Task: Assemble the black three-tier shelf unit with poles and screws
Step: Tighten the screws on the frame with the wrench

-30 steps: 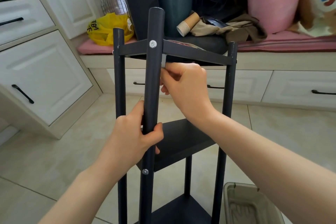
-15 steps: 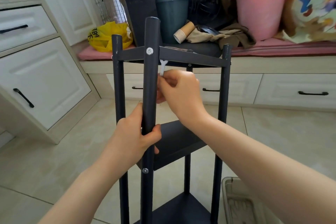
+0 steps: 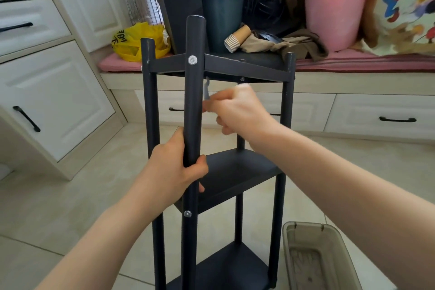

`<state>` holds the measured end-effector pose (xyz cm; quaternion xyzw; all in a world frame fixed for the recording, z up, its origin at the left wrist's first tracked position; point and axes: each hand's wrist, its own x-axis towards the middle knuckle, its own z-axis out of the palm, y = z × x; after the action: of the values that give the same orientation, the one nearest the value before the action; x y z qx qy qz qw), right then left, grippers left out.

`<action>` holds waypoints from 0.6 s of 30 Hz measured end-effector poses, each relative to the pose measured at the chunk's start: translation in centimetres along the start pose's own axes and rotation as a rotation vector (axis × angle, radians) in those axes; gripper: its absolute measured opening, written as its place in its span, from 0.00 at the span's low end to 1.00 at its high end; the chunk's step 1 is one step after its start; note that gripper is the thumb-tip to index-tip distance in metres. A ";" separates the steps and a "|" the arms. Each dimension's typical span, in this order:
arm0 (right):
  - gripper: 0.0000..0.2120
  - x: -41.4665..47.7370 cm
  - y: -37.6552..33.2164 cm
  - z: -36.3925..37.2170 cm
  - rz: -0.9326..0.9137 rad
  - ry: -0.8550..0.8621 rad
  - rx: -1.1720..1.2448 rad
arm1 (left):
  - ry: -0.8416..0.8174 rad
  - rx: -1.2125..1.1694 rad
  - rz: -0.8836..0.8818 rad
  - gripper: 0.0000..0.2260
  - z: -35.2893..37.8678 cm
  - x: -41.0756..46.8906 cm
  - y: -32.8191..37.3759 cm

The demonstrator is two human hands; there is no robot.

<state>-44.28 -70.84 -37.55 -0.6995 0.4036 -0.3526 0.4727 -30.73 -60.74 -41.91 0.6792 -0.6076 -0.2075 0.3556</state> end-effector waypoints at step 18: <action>0.12 0.7 -0.5 0.1 -0.260 0.026 0.095 | -0.003 0.053 -0.031 0.11 -0.4 -0.6 0.0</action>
<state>-43.79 -71.30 -37.05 -0.7181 0.2985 -0.4386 0.4503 -30.50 -60.09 -41.72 0.6974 -0.6029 -0.1976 0.3333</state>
